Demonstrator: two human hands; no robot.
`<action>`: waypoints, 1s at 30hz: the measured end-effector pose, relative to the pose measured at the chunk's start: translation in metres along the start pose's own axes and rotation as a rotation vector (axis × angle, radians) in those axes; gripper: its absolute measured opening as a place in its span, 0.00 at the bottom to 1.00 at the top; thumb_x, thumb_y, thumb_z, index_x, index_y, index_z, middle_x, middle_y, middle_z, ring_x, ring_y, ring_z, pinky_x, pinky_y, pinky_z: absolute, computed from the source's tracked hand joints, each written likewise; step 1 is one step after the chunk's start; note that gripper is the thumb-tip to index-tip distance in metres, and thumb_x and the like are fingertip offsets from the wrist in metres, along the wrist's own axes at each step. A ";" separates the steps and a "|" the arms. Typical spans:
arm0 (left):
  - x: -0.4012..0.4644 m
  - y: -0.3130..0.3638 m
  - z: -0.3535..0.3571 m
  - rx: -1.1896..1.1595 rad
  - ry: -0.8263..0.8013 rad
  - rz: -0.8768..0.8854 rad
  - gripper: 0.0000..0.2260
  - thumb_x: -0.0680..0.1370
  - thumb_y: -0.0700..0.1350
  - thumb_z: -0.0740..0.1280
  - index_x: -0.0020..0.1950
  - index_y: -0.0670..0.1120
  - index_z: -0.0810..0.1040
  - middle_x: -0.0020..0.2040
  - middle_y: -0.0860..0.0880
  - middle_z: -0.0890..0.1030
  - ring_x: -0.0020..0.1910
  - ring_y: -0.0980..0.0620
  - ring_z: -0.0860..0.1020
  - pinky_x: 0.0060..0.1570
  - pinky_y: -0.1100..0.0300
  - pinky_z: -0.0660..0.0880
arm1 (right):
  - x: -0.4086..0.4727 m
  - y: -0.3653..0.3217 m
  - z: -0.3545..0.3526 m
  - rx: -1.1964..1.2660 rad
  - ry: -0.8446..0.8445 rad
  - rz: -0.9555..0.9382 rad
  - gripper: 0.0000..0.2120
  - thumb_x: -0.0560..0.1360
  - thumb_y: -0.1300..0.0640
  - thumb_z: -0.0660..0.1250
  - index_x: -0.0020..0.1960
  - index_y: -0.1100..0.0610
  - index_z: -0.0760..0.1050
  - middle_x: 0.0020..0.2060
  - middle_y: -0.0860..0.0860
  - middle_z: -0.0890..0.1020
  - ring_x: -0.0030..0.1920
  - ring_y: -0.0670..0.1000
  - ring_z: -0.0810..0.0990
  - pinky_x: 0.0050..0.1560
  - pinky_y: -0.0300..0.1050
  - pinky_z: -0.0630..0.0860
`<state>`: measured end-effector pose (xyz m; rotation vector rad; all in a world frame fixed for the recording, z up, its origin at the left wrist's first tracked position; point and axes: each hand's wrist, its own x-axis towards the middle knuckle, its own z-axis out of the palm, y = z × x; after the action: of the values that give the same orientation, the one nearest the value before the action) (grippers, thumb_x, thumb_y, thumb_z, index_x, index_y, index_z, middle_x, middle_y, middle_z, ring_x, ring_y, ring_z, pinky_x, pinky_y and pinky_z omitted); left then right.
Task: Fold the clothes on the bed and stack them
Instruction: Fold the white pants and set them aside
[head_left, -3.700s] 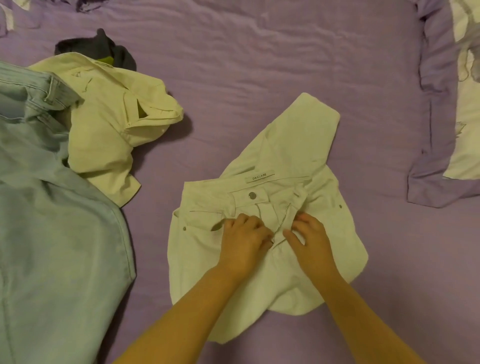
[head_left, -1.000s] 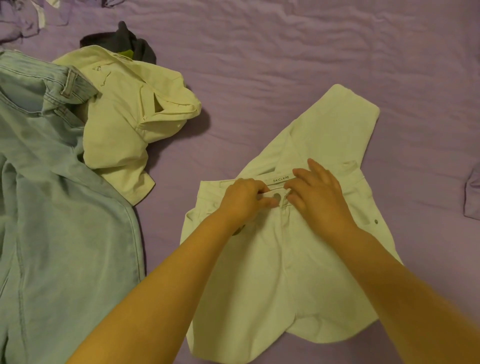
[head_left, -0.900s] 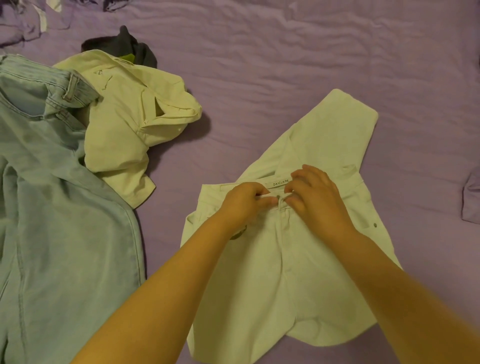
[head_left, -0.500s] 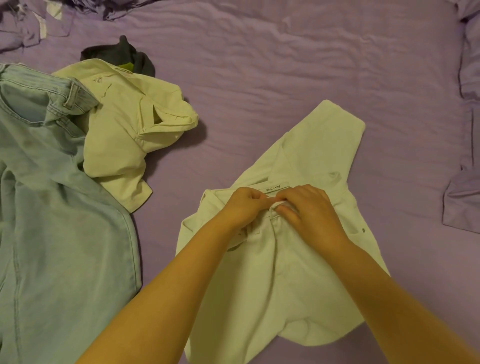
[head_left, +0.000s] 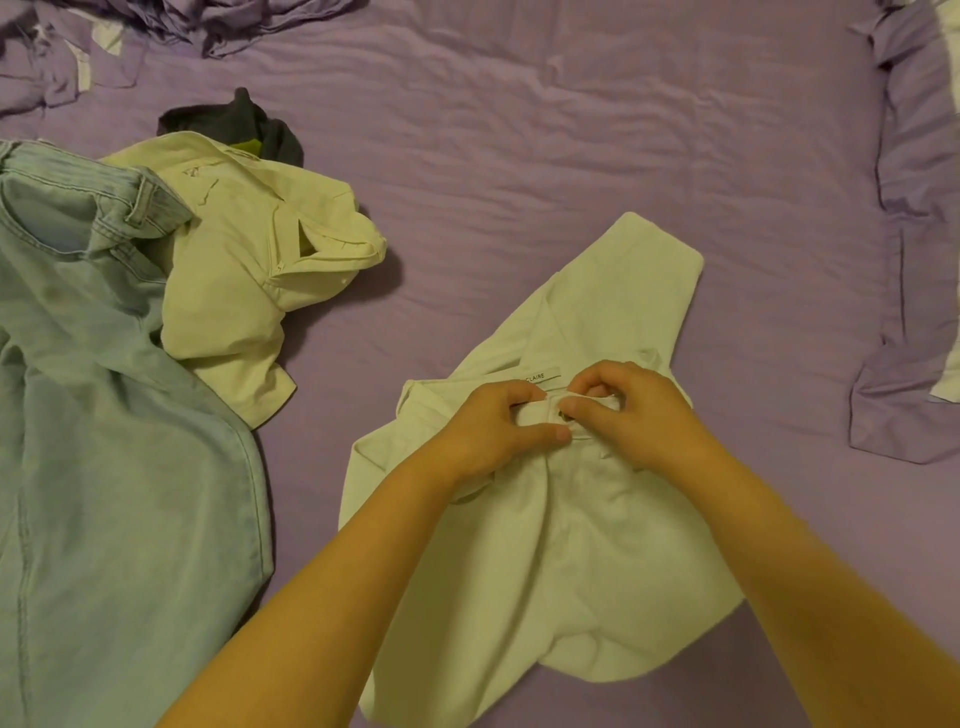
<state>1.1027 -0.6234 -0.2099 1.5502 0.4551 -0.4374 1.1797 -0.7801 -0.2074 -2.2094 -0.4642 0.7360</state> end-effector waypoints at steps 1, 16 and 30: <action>-0.001 0.002 0.001 0.012 -0.007 0.003 0.07 0.71 0.41 0.75 0.46 0.43 0.79 0.37 0.51 0.78 0.33 0.59 0.76 0.32 0.66 0.73 | -0.002 0.000 -0.002 0.003 -0.008 0.006 0.03 0.72 0.50 0.70 0.44 0.47 0.78 0.46 0.46 0.78 0.46 0.40 0.75 0.40 0.25 0.67; -0.008 0.003 0.007 -0.001 -0.041 -0.013 0.06 0.75 0.44 0.71 0.44 0.42 0.79 0.32 0.53 0.76 0.30 0.60 0.73 0.31 0.68 0.70 | -0.017 0.000 -0.004 0.020 -0.010 -0.012 0.09 0.78 0.56 0.63 0.56 0.54 0.79 0.52 0.48 0.74 0.50 0.42 0.72 0.46 0.19 0.64; -0.006 -0.018 -0.010 1.005 0.116 0.105 0.19 0.78 0.62 0.58 0.63 0.56 0.76 0.62 0.50 0.77 0.64 0.46 0.69 0.65 0.48 0.66 | -0.031 0.033 0.003 -0.348 0.006 0.038 0.31 0.76 0.45 0.64 0.75 0.47 0.56 0.77 0.49 0.52 0.76 0.49 0.43 0.73 0.50 0.47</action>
<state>1.0879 -0.6135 -0.2212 2.5664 0.2331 -0.5301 1.1569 -0.8166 -0.2226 -2.5489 -0.5854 0.7106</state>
